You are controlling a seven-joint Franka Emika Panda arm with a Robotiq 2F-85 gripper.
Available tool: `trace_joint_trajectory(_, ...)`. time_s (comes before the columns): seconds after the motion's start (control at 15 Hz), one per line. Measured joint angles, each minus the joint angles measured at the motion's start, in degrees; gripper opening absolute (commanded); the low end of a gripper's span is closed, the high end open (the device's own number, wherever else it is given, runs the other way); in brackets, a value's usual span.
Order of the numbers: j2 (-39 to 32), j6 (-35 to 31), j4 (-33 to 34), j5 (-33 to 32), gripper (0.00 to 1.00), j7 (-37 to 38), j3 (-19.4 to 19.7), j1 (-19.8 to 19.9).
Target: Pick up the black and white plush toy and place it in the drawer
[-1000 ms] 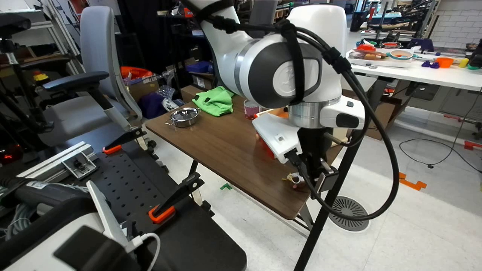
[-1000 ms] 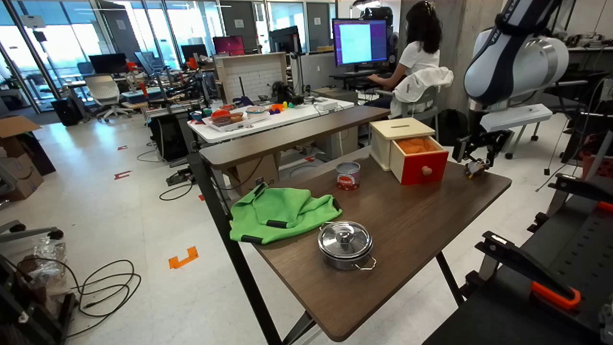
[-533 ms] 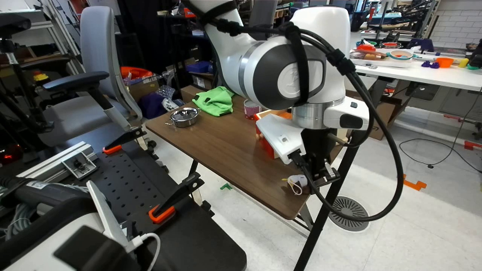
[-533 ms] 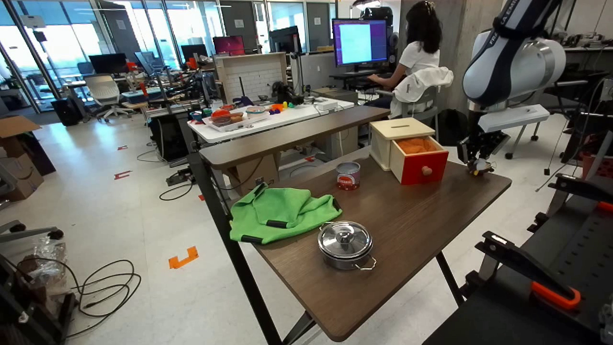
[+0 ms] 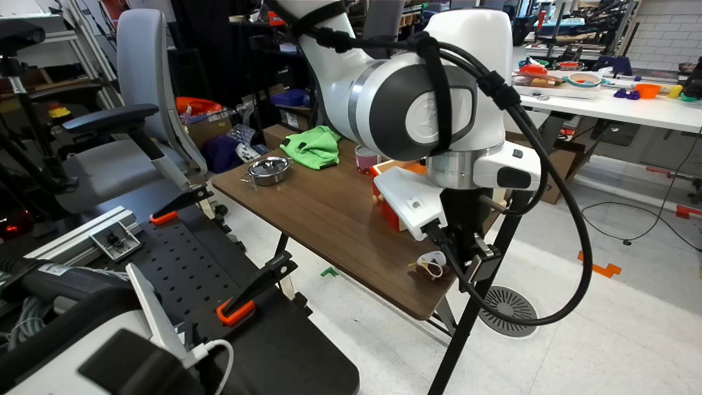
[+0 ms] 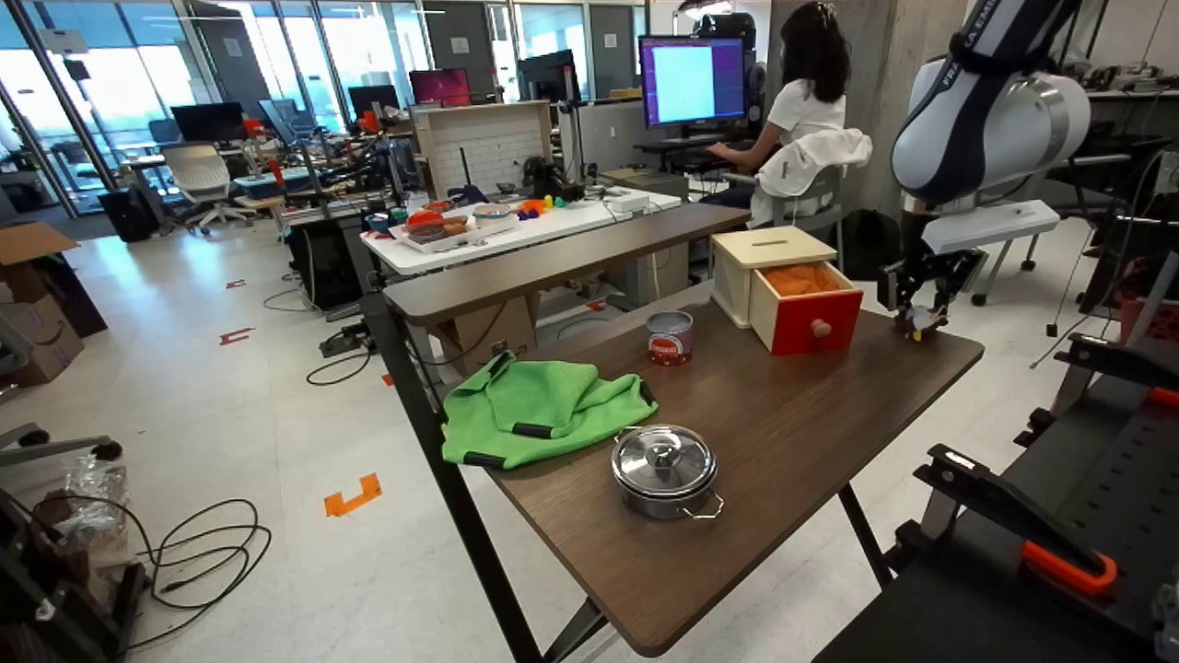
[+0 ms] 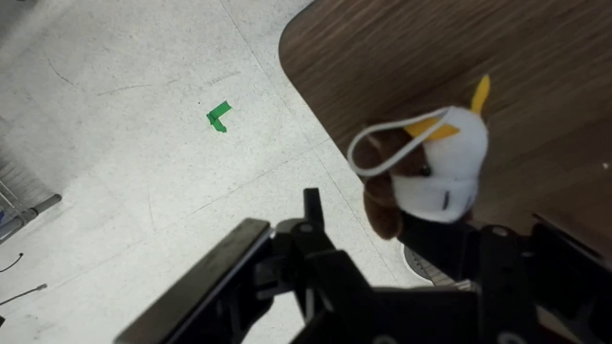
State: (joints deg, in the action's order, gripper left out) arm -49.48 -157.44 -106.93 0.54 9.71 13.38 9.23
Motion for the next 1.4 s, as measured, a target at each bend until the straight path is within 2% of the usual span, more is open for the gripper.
trace_joint_trajectory(0.2,0.00,0.00,-0.01,-0.02,0.00,-0.12,0.01,-0.01)
trace_joint_trajectory(0.87,1.83,-0.02,-1.25,-0.02,0.02,-0.86,-0.15,-0.02)
trace_joint_trajectory(1.2,11.88,-0.70,-10.08,-0.07,0.02,-5.58,-1.12,-0.02)
trace_joint_trajectory(1.4,18.85,-1.79,-15.43,0.02,0.02,-6.45,-2.95,-0.02)
